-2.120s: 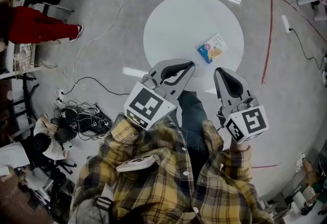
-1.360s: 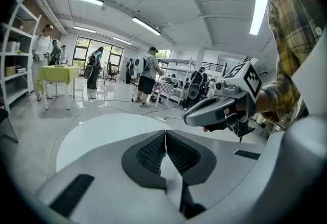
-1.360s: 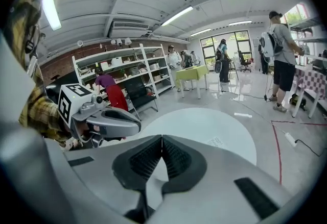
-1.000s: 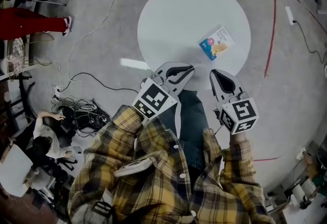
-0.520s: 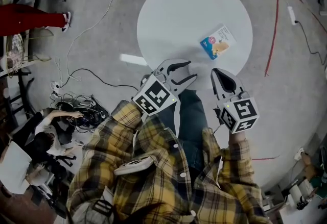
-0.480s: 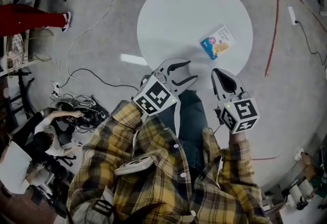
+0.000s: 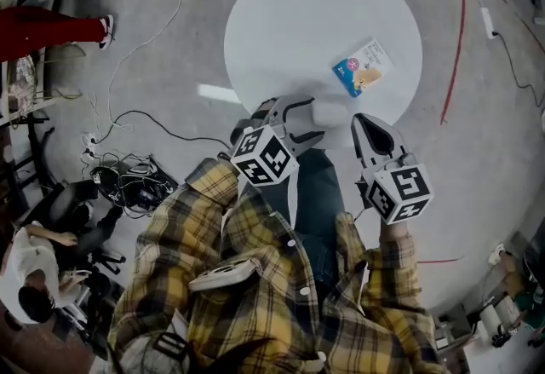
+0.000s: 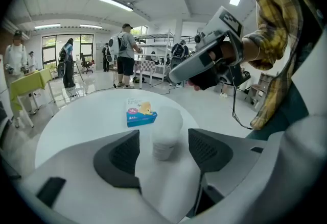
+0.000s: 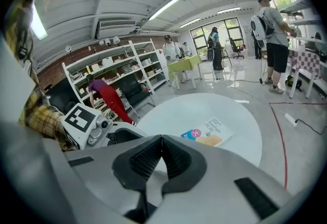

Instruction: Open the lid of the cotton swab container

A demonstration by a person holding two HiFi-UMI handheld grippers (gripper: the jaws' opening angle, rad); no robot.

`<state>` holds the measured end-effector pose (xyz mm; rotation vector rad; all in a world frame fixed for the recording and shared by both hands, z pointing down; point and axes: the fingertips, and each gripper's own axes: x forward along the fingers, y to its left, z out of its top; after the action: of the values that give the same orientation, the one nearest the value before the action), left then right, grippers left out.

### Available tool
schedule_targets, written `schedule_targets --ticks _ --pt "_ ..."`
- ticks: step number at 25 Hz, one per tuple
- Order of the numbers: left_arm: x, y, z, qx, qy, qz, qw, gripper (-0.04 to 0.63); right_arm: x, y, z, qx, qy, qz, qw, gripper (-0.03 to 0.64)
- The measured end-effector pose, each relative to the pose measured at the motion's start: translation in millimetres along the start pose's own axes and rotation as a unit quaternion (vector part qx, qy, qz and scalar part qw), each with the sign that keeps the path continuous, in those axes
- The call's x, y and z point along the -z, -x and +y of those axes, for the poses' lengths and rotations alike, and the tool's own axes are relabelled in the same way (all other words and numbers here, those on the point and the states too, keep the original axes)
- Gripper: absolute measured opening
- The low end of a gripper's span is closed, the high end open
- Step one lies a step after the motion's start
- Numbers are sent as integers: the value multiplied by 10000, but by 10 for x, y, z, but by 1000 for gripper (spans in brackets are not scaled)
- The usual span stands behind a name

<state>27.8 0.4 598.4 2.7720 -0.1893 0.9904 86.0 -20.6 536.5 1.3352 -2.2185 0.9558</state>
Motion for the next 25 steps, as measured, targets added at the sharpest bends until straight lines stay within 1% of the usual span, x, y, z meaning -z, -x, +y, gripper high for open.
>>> schedule_targets --ticks 6,14,17,25 --pt "125 -208 -5 213 -185 160 9995 299 67 38 -56 52 -161 6 9999 17" --pt "287 -421 13 274 -414 470 9977 299 145 37 -64 67 -318 -18 9995 17" --pt "293 -489 -1 330 -507 514 9968 299 166 55 -84 97 -389 -45 9992 17" --pt "298 -615 18 440 -607 569 9956 299 205 105 -180 206 -518 -75 9984 17"
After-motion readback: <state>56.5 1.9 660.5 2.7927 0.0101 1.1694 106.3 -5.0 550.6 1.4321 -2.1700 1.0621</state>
